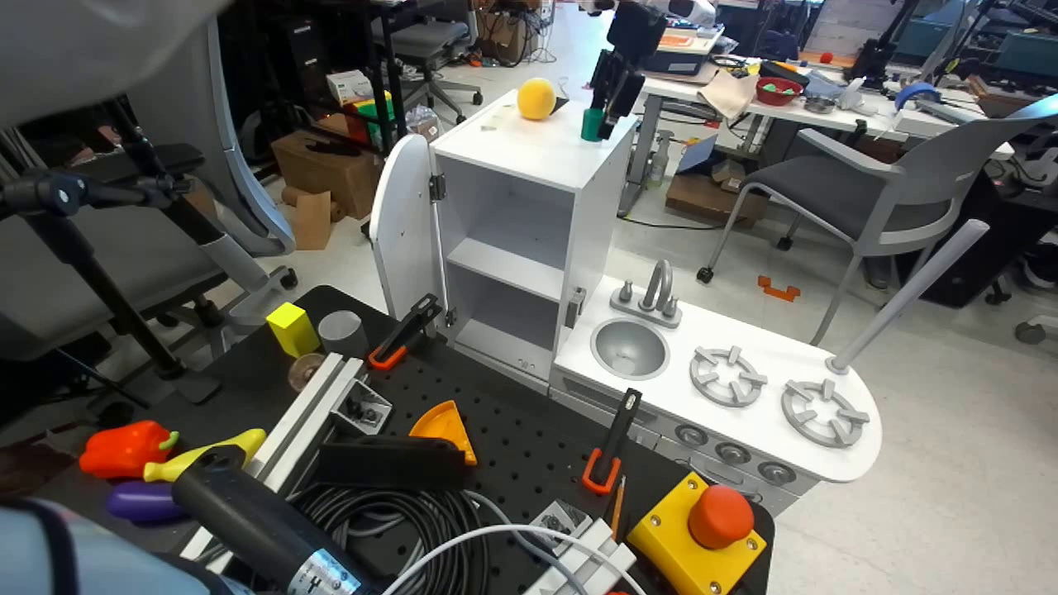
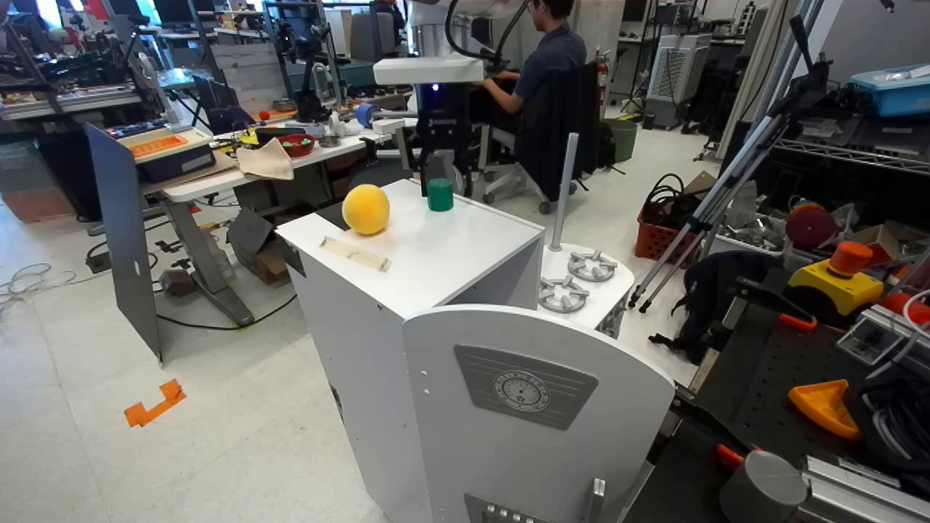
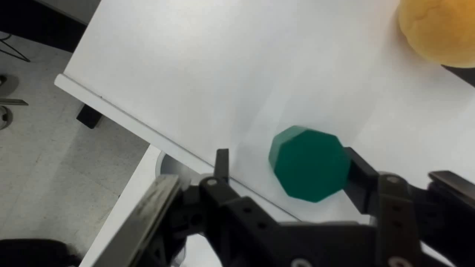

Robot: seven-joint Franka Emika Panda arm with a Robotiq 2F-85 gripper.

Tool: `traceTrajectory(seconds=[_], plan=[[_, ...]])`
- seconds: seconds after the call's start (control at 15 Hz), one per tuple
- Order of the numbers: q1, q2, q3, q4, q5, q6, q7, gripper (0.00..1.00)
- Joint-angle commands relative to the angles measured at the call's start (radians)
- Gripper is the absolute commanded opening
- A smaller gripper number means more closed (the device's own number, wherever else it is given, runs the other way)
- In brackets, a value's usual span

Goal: Move the green object closer to you

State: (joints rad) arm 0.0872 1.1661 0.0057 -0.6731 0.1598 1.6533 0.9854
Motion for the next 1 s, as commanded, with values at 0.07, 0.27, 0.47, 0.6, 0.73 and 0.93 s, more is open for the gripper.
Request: traceTrajectory(seconds=[0.07, 0.27, 0.47, 0.6, 0.73, 0.93], plan=[[0.001, 0.031, 0.002, 0.073, 0.003, -0.058, 0.029, 0.35], [0.001, 0.03, 0.001, 0.079, 0.001, -0.06, 0.031, 0.18], [0.006, 0.017, -0.001, 0.07, -0.005, -0.06, 0.023, 0.18], [0.013, 0.001, 0.001, 0.054, -0.009, -0.065, 0.006, 0.18], [0.023, -0.013, 0.004, 0.039, -0.012, -0.073, -0.016, 0.18], [0.048, -0.031, 0.006, 0.017, -0.017, -0.096, -0.059, 0.18]])
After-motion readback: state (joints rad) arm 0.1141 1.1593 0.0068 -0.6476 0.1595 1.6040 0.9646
